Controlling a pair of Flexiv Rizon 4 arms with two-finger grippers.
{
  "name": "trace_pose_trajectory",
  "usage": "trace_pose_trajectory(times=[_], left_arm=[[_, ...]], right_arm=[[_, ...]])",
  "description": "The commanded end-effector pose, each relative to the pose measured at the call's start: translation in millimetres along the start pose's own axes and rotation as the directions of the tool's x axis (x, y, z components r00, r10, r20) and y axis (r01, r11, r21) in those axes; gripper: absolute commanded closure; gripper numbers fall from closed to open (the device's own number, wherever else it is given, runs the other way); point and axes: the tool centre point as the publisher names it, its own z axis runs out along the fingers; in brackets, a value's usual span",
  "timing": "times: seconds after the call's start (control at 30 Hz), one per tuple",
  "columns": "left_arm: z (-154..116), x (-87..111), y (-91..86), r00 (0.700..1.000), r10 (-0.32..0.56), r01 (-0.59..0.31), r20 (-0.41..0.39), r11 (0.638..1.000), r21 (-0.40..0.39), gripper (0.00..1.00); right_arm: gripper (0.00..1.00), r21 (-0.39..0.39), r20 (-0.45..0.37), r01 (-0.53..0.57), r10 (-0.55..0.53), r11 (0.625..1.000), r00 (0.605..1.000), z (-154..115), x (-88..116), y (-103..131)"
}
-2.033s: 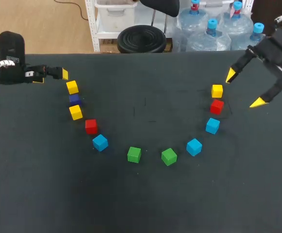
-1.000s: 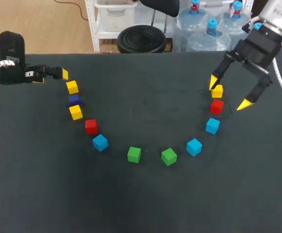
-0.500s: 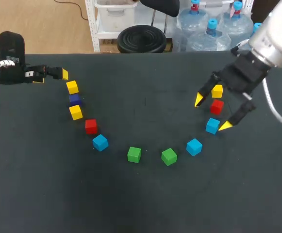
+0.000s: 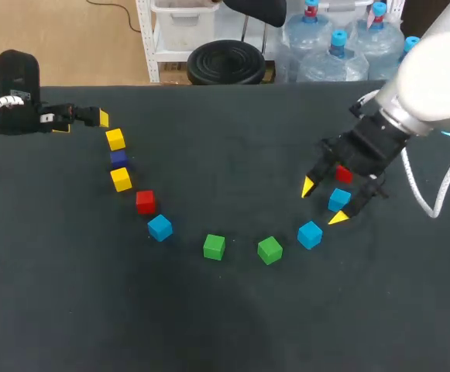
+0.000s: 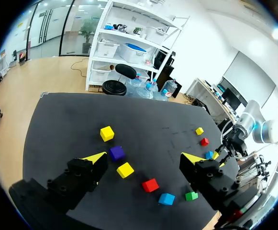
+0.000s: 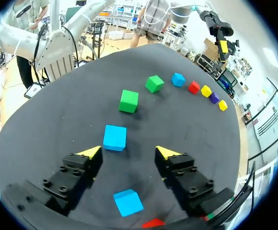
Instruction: Place the blue cubes, place green cubes on the blue cubes, place the yellow cubes on the green cubes, then place the red cubes on the yellow cubes, and place purple cube on the red cubes.
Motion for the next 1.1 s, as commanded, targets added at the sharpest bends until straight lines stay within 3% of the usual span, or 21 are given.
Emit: trace_pose_trajectory(times=[0.03,0.07,0.13,0.3,0.47,0.8,1.1], left_arm=[[-0.3,-0.1,-0.4,1.0,-0.001,0.001,-0.001,1.0,-0.001,0.0],[-0.3,-0.1,-0.4,1.0,-0.001,0.001,-0.001,1.0,-0.001,0.0],[-0.3,-0.1,-0.4,1.0,-0.001,0.001,-0.001,1.0,-0.001,0.0],[-0.3,-0.1,-0.4,1.0,-0.001,0.001,-0.001,1.0,-0.001,0.0],[-0.3,-0.1,-0.4,1.0,-0.001,0.001,-0.001,1.0,-0.001,0.0],[-0.3,-0.1,-0.4,1.0,-0.001,0.001,-0.001,1.0,-0.001,0.0],[-0.3,-0.1,-0.4,1.0,-0.001,0.001,-0.001,1.0,-0.001,0.0]], right_arm=[[0.51,-0.01,0.013,0.0,0.0,1.0,1.0,11.2,2.9,-4.5],[0.51,-0.011,0.013,0.0,0.0,1.0,1.0,13.2,1.2,-3.7],[0.39,-0.013,0.018,0.004,-0.003,1.0,1.0,15.8,-1.4,-2.2],[0.38,-0.011,0.023,0.003,-0.003,1.0,1.0,19.8,-5.0,2.5],[0.18,-0.015,0.022,-0.003,0.003,1.0,1.0,18.6,-7.0,8.5],[0.13,-0.021,0.014,-0.059,0.059,0.998,0.998,19.8,-13.6,25.2],[0.05,0.057,-0.006,-0.196,0.197,0.979,0.98,21.2,-16.5,38.5]])
